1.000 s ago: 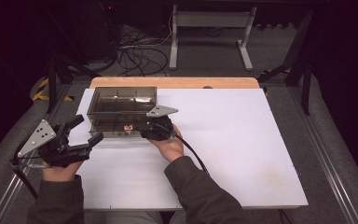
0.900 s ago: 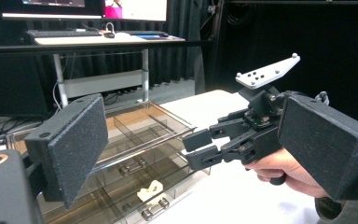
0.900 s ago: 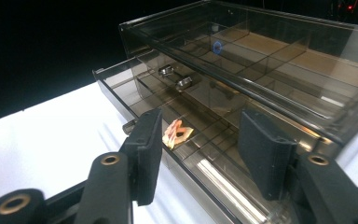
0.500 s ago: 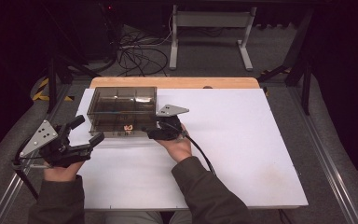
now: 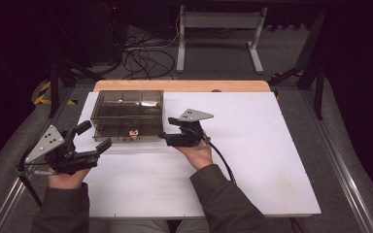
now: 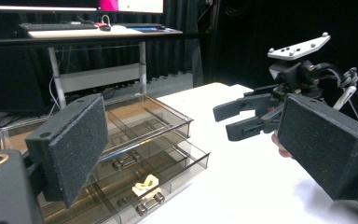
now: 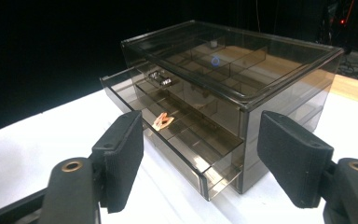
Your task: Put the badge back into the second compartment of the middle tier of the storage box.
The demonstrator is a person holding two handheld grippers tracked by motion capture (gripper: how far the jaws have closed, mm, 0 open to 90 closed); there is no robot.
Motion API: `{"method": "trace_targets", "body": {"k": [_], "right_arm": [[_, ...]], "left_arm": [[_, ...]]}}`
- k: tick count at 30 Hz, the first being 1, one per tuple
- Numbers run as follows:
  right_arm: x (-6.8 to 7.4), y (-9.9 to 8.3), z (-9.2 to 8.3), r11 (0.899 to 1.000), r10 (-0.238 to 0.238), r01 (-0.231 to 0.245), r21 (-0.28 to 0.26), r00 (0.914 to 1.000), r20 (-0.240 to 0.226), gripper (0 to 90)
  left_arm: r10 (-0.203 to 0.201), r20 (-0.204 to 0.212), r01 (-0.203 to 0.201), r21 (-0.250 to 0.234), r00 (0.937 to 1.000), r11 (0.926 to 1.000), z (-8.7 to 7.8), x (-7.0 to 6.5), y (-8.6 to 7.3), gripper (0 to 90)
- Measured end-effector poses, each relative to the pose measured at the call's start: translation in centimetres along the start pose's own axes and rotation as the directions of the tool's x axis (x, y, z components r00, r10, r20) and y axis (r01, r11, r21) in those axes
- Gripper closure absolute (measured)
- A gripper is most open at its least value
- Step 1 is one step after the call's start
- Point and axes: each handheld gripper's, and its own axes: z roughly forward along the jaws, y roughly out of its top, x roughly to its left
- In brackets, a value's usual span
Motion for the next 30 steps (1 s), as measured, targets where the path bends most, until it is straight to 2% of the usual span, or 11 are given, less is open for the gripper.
{"method": "trace_targets", "body": {"k": [6, 11, 30], "right_arm": [[-0.1, 0.2, -1.2, 1.0, -0.008, 0.008, -0.026, 1.0, -0.003, 29.3], [-0.2, 0.1, -2.1, 0.999, 0.005, -0.005, -0.043, 1.0, -0.005, 24.1], [-1.0, 0.0, -6.3, 0.995, 0.017, -0.018, -0.099, 0.9998, -0.005, 16.2]], "left_arm": [[0.0, -0.001, 0.0, 0.001, 1.0, 1.0, 0.0, 0.0, 0.0, 9.4], [0.006, 0.003, -0.006, 0.007, 1.0, 1.0, 0.1, 0.0, 0.0, 9.4], [0.011, 0.005, -0.011, 0.017, 0.9999, 0.9998, 0.4, -0.5, -0.2, 9.3]]}}
